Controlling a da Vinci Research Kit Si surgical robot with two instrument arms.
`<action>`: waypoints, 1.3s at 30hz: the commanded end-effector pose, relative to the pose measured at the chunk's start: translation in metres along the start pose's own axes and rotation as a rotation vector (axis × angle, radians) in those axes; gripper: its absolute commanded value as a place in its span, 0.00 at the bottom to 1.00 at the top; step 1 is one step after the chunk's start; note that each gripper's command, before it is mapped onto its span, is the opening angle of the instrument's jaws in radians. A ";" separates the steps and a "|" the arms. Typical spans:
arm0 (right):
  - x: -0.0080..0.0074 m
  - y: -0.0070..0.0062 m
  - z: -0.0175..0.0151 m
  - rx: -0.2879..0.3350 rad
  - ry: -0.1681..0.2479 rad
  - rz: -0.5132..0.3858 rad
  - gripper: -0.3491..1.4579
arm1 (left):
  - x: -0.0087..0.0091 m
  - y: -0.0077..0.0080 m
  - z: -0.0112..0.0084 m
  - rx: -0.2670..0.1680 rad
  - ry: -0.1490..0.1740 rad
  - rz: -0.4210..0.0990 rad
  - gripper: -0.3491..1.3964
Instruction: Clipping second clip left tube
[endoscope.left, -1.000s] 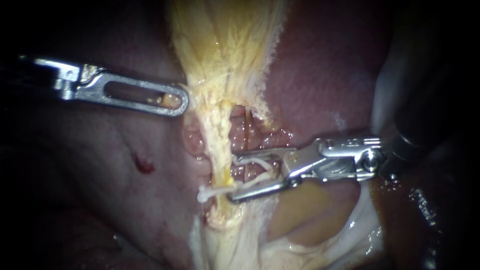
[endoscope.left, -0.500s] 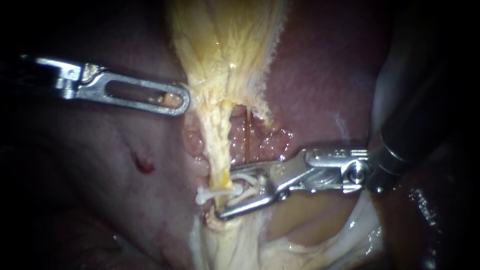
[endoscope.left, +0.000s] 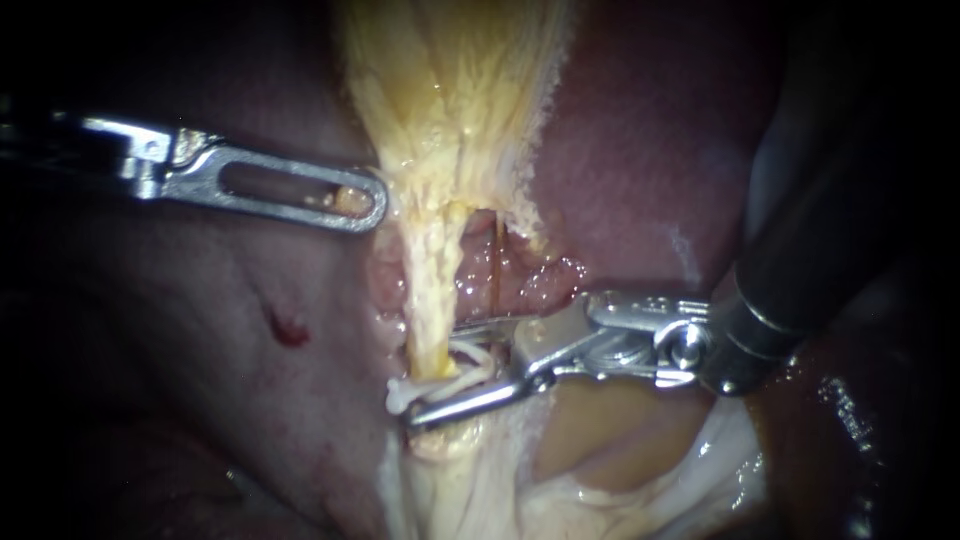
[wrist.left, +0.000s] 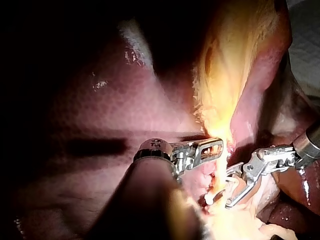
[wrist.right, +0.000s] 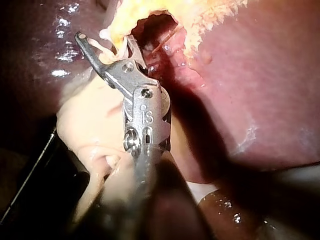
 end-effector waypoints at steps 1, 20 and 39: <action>0.0000 0.0000 0.0000 0.005 -0.001 0.003 0.47 | 0.0000 0.0000 0.0000 -0.001 0.000 0.000 0.00; -0.0001 0.0001 0.0009 0.052 0.009 0.002 0.47 | -0.0002 0.0004 0.0002 0.001 0.001 0.000 0.00; 0.0004 -0.0031 0.0024 0.140 0.012 -0.018 0.46 | -0.0006 0.0014 0.0003 0.001 0.001 0.002 0.00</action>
